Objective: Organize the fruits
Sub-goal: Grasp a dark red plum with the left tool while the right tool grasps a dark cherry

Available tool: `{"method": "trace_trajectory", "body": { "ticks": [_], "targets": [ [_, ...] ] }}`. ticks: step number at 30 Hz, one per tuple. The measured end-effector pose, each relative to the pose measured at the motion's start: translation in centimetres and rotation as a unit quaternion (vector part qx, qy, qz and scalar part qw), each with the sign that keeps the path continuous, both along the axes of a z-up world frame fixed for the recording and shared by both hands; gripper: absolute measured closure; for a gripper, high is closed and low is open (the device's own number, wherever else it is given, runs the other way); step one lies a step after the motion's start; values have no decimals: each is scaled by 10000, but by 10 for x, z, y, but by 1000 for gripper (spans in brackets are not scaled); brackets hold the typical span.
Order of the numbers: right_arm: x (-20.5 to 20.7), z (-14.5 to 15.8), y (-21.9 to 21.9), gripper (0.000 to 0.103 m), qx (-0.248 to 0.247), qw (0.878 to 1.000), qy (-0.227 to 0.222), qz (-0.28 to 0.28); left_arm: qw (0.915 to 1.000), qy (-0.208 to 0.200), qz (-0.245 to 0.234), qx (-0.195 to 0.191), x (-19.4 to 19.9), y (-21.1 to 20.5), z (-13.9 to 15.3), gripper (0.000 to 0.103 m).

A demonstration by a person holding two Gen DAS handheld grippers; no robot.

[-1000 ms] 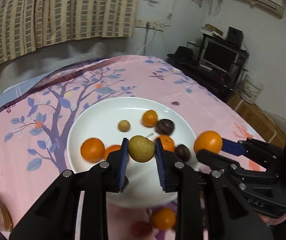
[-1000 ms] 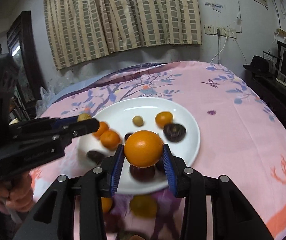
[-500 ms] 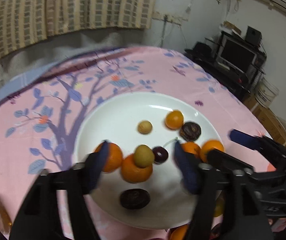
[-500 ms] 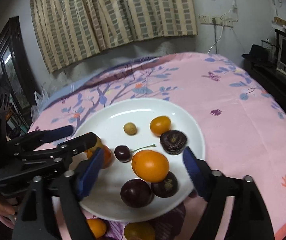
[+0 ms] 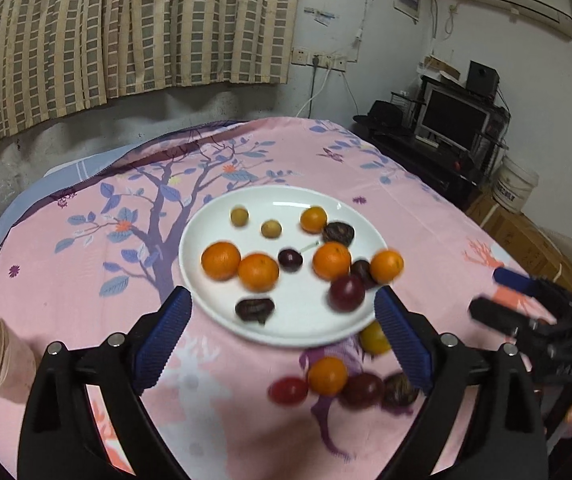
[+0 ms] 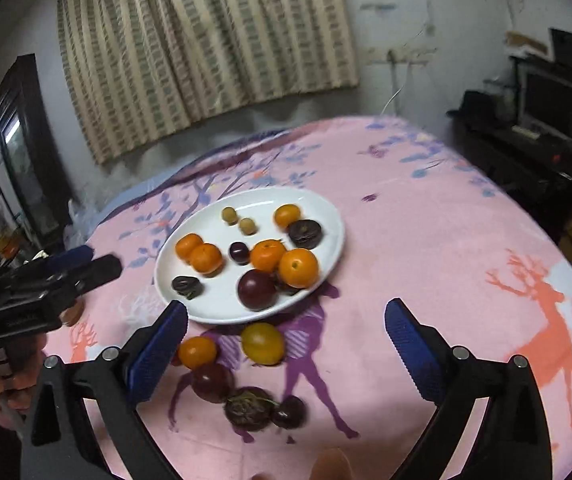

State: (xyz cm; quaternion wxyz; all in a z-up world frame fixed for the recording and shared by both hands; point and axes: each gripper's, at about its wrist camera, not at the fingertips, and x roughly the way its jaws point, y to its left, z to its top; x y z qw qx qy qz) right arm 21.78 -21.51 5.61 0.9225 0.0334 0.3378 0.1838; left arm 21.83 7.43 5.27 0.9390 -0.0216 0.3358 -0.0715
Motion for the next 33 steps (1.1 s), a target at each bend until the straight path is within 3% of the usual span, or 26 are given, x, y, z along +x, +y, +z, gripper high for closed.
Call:
{"method": "trace_trajectory", "body": {
  "ticks": [2,6,8,13,17,21,25,33],
  "targets": [
    [-13,-11,-7,4,-48,9995,199,226,10000,12,-56,32,-18,3,-11,10],
    [-23,-44,-19,4,-329,9935,1090,-66,9997,225,-29,12,-38,14,-39,10],
    [-31,-57,-22,4,-318,9922,1200,-74,9989,451,36,-98,-39,21,-51,10],
    [-46,-65,2,7,-796,9919,985,78,9981,508,79,-330,-41,28,-53,10],
    [-43,-68,14,24,-1202,9891,826,217,9988,439,37,-199,-44,23,-52,10],
    [-31,-76,14,40,-1239,9853,1068,495,9981,554,-7,-260,-42,22,-56,10],
    [-19,-81,18,47,-1333,9820,1148,681,9980,572,-24,-261,-41,22,-56,10],
    [0,-84,29,49,-1639,9758,1109,928,9973,691,-92,-232,-35,23,-63,10]
  ]
}}
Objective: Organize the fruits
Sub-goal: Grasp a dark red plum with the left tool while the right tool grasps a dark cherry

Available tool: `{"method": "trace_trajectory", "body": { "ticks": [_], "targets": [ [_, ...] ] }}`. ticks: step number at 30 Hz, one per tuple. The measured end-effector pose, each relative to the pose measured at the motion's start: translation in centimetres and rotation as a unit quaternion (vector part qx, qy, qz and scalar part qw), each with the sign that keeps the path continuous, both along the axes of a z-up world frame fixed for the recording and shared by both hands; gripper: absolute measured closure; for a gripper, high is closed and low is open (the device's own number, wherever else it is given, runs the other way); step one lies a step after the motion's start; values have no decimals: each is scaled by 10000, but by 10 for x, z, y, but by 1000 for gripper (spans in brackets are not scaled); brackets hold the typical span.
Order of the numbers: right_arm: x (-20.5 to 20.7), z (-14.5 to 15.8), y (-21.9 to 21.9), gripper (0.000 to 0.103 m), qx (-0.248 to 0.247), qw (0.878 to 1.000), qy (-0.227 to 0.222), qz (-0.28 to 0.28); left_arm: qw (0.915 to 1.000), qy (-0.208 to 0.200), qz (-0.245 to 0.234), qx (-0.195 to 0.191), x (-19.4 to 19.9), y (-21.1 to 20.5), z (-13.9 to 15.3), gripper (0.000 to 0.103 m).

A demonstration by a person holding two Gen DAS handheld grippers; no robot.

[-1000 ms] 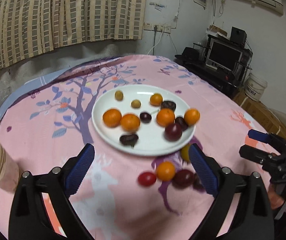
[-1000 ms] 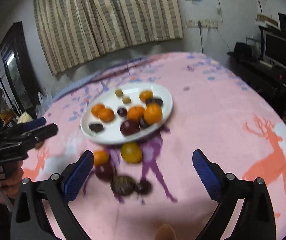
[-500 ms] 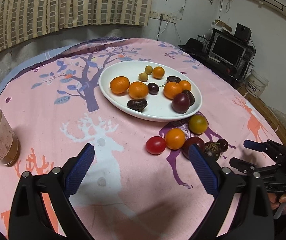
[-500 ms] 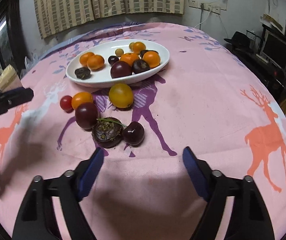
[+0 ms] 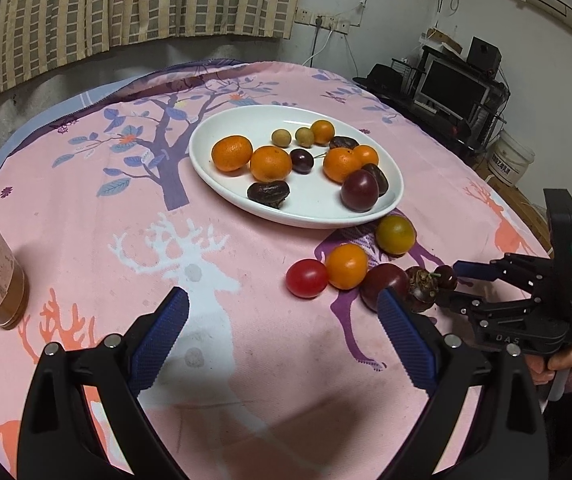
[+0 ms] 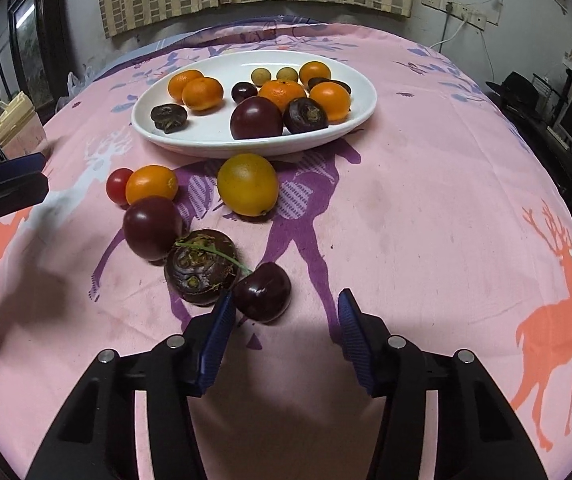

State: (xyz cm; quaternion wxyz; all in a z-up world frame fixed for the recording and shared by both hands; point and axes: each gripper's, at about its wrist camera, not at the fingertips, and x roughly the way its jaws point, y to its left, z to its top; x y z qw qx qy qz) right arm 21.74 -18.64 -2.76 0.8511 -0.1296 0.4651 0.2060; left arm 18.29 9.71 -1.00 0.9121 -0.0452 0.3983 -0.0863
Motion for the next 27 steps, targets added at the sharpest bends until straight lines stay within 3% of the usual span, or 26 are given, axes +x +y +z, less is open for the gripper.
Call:
{"method": "trace_trajectory", "body": {
  "ticks": [7,13,17,19,21,23,27],
  "targets": [
    [11,0,10,52,-90,9996,-45,250,10000,53,-71,31,1,-3,-3,10],
    [7,0,12,71,52,9992,-43,396,9999,104,-73,51,2,-4,-5,10],
    [3,6,-3,73,674,9977,93,24,9994,142,-300,67,1,-12,-10,10],
    [-3,11,-15,73,1023,9945,39,-231,9984,131,-547,79,0,-21,-13,20],
    [-11,15,-29,73,1475,9879,96,-474,9956,211,-914,36,1,-34,-19,40],
    [-21,20,-37,73,1737,9829,63,-603,9924,312,-1193,8,4,-47,-25,51],
    [-38,28,-44,74,1909,9797,-31,-610,9897,309,-1387,145,11,-64,-32,55]
  ]
}}
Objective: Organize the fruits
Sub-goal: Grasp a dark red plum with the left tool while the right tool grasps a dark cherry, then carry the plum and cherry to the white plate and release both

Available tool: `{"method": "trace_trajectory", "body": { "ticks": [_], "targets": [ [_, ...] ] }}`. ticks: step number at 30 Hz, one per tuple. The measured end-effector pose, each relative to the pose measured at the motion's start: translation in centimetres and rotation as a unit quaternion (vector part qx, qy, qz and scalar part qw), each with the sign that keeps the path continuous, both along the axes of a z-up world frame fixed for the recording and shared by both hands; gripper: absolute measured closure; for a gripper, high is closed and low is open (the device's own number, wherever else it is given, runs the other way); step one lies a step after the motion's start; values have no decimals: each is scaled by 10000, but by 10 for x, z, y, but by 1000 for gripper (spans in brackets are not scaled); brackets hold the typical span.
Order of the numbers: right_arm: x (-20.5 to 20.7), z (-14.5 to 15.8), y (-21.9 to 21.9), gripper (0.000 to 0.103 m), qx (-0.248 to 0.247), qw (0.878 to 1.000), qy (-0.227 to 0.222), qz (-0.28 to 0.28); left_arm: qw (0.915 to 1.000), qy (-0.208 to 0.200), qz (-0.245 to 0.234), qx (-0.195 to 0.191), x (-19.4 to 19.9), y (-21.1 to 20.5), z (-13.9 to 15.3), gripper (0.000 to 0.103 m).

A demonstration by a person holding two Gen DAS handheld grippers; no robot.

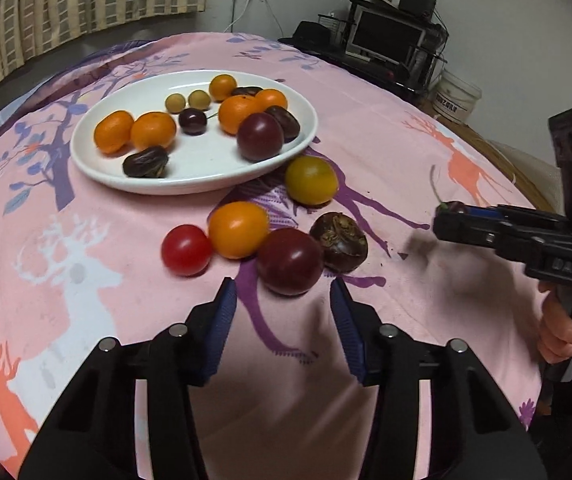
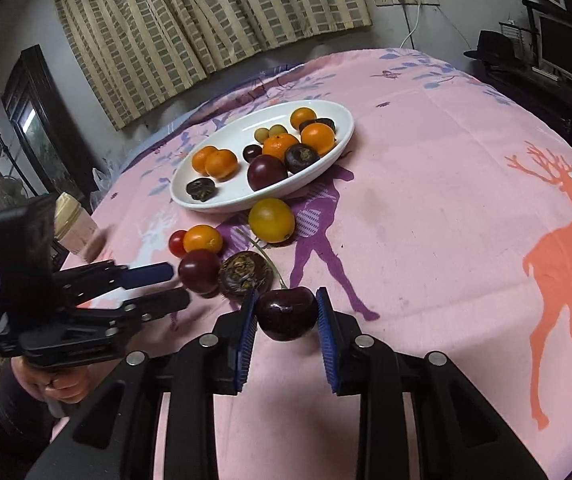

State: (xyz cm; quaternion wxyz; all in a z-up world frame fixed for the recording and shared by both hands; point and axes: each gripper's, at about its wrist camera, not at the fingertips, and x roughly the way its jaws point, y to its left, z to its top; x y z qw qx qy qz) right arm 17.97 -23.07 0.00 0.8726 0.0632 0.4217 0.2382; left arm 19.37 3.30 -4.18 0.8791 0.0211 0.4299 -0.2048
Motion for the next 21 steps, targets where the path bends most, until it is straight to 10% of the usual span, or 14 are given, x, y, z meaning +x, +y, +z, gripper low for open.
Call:
{"method": "trace_trajectory", "body": {
  "ticks": [21],
  "targets": [
    [-20,10,-7,74,-15,9999,-112,107,9998,101,-113,114,10,-12,-4,65]
  ]
}}
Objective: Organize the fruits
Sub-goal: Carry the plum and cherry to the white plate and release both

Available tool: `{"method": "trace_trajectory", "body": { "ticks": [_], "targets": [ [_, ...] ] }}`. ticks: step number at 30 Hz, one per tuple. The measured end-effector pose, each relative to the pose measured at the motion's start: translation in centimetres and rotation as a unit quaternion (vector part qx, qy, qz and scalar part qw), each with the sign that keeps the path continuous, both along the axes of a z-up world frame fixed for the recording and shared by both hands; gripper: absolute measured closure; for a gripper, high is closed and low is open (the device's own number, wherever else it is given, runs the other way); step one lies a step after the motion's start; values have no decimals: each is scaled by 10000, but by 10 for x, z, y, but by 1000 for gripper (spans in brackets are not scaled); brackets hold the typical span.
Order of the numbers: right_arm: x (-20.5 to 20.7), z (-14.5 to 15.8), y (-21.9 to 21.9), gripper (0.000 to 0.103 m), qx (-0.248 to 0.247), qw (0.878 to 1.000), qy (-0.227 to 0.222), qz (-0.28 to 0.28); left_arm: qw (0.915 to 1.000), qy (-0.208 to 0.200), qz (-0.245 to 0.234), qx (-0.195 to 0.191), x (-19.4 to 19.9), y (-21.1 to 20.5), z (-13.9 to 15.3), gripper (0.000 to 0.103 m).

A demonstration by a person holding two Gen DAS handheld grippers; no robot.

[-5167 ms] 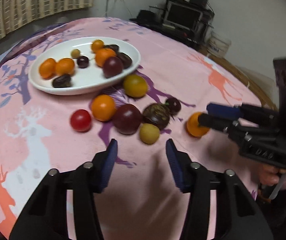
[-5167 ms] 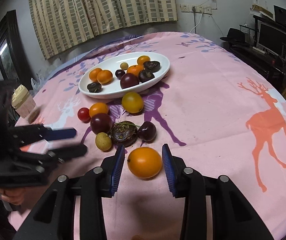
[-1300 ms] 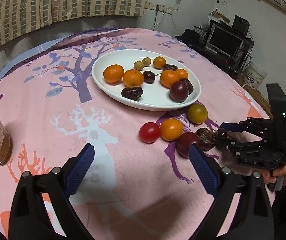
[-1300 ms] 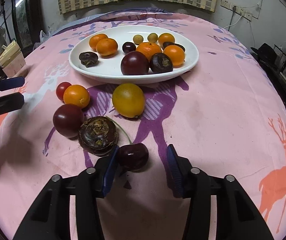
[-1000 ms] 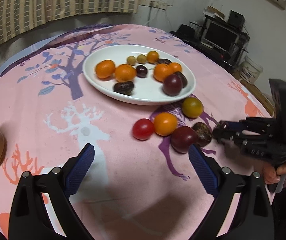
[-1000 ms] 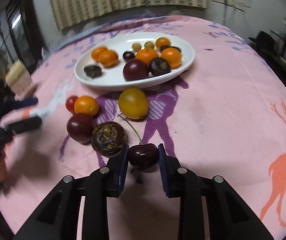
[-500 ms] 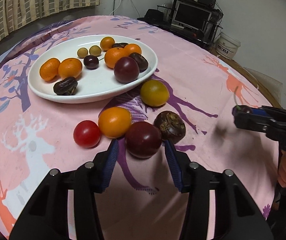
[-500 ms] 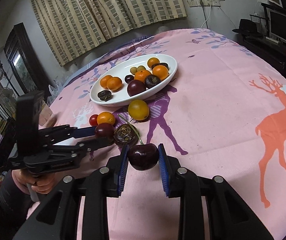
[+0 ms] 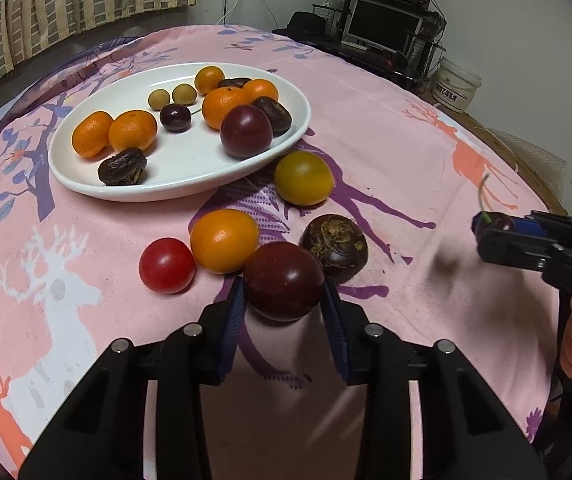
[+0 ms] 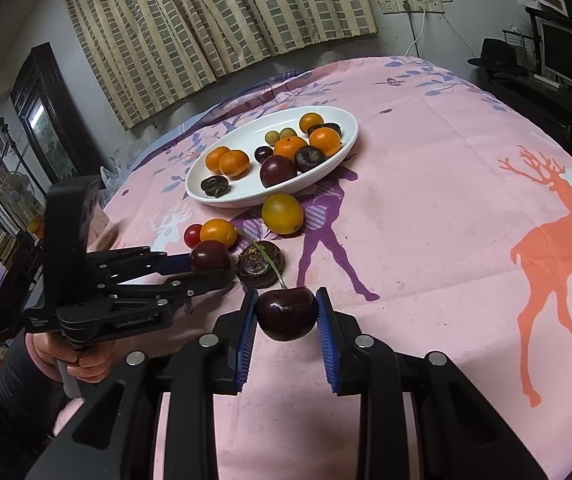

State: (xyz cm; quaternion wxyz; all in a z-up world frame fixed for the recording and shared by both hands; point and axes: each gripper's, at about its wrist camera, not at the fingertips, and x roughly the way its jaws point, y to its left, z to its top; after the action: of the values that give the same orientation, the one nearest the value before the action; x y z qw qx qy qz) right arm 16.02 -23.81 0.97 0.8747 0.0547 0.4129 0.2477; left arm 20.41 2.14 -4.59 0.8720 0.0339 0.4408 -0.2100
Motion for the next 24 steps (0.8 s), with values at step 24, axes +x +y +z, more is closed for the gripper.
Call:
{"method": "trace_trajectory", "body": {
  "ticks": [24],
  "targets": [
    [213,5,111,73,-851,9949,-378,-381,9884,-351,1475,-82,173,60,37,66]
  ]
}}
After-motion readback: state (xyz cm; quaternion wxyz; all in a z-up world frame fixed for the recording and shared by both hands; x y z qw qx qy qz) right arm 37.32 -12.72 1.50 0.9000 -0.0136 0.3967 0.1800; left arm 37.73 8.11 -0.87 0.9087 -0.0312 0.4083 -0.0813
